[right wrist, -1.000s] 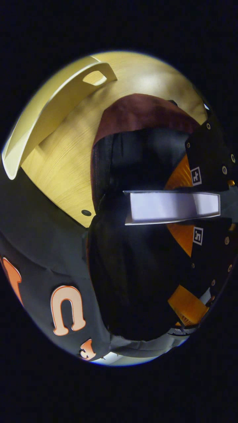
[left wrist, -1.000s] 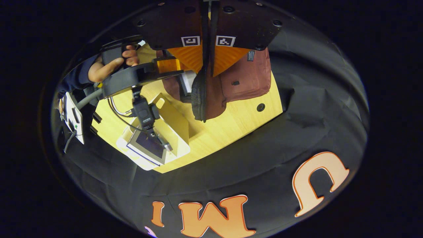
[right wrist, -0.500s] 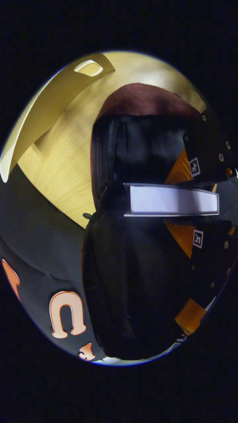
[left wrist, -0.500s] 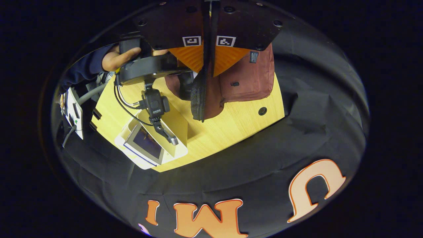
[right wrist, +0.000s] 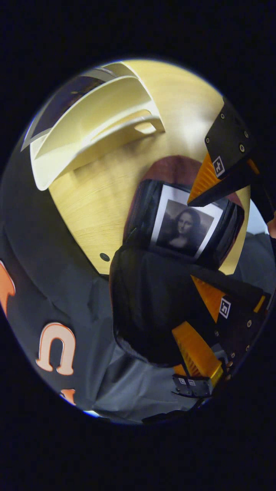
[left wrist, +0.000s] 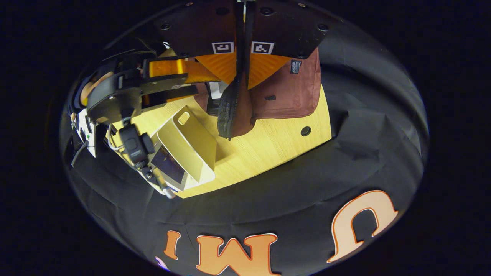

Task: Open the schoolbag, grab two books from the bookshelf and put them into the schoolbag.

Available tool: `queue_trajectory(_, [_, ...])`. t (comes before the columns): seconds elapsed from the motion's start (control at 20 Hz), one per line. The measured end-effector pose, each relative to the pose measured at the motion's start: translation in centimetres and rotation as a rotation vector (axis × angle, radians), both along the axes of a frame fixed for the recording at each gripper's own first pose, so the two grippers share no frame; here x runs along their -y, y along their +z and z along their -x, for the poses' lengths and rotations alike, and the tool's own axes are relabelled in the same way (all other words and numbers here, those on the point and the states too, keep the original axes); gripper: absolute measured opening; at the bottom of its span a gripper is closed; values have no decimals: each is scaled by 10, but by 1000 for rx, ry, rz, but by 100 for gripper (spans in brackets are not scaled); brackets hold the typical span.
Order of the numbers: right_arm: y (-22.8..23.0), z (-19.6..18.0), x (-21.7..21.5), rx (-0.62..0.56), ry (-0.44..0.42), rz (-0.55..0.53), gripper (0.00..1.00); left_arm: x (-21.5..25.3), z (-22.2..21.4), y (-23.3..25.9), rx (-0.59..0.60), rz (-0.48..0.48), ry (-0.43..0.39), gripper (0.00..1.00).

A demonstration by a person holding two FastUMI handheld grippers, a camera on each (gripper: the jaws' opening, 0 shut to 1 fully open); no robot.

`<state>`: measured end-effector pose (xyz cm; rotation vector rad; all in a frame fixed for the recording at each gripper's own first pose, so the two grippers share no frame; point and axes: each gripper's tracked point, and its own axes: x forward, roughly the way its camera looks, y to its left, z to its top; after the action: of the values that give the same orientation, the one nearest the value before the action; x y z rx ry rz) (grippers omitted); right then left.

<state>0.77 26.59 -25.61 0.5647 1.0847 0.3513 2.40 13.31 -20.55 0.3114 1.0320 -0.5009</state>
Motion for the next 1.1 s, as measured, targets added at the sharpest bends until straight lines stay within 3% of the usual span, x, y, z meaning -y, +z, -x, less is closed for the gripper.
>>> queue_trajectory(0.55, [84,-8,122,89,92,313,98,5,8,-10,1,19,24,2])
queue_trajectory(0.8, [120,-21,167,82,127,398,98,7,10,-14,2,24,47,2])
queue_trajectory(1.1, [132,-50,205,55,148,483,98,7,12,-19,-8,36,85,2])
